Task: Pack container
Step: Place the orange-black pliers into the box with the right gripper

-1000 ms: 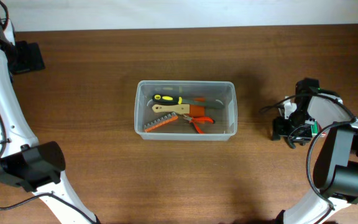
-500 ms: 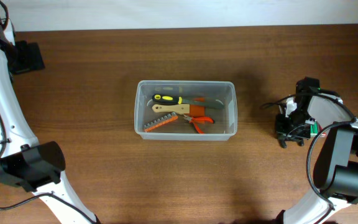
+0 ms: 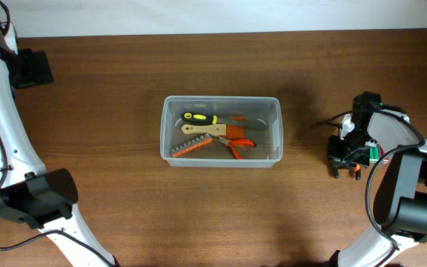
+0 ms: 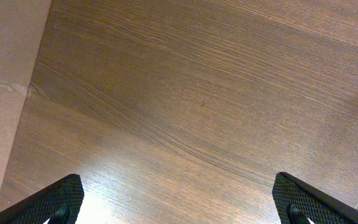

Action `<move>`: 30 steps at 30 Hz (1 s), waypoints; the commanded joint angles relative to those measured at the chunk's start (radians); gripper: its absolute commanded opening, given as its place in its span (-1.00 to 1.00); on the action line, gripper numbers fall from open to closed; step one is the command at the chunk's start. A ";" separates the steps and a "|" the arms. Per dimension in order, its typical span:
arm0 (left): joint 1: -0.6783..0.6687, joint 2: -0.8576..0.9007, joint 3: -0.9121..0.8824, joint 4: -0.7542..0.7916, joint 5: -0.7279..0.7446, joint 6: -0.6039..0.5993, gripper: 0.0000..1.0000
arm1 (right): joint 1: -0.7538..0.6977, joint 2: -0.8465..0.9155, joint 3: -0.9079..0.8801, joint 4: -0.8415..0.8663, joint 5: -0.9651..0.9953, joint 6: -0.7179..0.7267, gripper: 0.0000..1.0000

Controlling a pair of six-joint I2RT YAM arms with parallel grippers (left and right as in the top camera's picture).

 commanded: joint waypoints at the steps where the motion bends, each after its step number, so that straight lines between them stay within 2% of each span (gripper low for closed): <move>1: 0.006 -0.003 0.003 -0.001 0.000 -0.014 0.98 | 0.040 -0.101 0.092 -0.034 -0.021 0.019 -0.86; 6: 0.006 -0.003 0.003 -0.001 0.000 -0.014 0.98 | 0.212 -0.255 0.280 -0.133 -0.020 0.019 -0.92; 10: 0.006 -0.003 0.003 -0.001 0.000 -0.014 0.98 | 0.418 -0.332 0.397 -0.129 -0.008 0.012 -0.92; 14: 0.006 -0.003 0.003 -0.001 0.000 -0.014 0.98 | 0.645 -0.337 0.420 -0.051 -0.007 -0.115 -0.92; 17: 0.006 -0.003 0.003 -0.001 0.000 -0.014 0.98 | 0.786 -0.282 0.409 -0.010 -0.004 -0.192 -0.92; 21: 0.006 -0.003 0.003 -0.001 0.000 -0.014 0.98 | 0.895 -0.151 0.409 0.023 -0.004 -0.227 -0.92; 30: 0.006 -0.003 0.003 -0.001 0.000 -0.014 0.98 | 0.973 0.101 0.409 0.095 -0.004 -0.274 -0.92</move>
